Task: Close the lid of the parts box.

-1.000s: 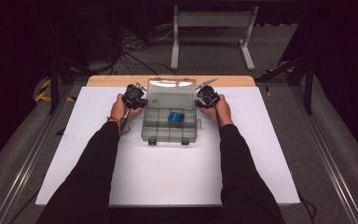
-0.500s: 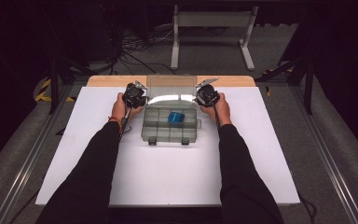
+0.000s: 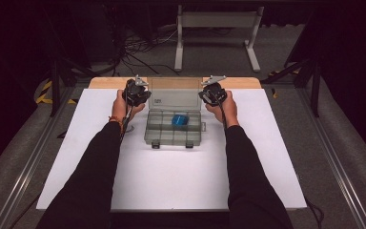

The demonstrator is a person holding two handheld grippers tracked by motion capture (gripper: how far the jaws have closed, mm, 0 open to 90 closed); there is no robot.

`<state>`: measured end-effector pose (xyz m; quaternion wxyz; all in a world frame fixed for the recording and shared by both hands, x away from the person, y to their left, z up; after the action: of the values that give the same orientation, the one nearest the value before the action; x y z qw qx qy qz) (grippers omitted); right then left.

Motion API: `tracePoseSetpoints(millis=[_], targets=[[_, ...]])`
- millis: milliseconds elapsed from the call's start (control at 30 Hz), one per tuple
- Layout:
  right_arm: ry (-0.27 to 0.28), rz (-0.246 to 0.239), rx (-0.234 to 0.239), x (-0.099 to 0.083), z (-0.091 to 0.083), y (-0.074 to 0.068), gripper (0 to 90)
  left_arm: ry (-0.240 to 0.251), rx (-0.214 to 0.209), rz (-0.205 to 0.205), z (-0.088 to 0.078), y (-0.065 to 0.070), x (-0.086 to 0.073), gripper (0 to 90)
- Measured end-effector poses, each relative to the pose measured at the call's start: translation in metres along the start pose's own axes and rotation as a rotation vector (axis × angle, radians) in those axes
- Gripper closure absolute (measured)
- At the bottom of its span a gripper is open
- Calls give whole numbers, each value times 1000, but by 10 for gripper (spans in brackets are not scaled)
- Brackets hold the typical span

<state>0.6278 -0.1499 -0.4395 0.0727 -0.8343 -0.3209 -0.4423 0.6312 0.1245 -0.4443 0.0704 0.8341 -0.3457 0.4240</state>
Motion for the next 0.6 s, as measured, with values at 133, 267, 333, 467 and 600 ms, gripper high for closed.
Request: tracePoseSetpoints(millis=[133,267,333,467,600], targets=[[18,-3,0,4,-5,-2,900,14,5,-4,-7,1,4,872],[39,-2,-4,9,-13,-4,900,30,13,-8,-17,2,9,872],[42,-6,-8,10,-16,-4,900,39,11,-12,-21,3,10,872],[64,-8,-18,14,-25,-7,900,42,30,-1,-32,6,14,871],[79,-9,-15,15,-31,-9,900,45,39,9,-39,8,15,871]])
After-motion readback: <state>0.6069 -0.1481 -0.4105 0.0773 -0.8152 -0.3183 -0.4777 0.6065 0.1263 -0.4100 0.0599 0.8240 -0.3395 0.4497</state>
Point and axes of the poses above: each handheld gripper's, and its own axes: z roughly forward along the jaws, x roughly out of its top, y roughly to its right, the point moved 5 cm from there along z, roughly forward along the jaws, and after that the axes turned 1 degree about z, right-handed, at the moved point
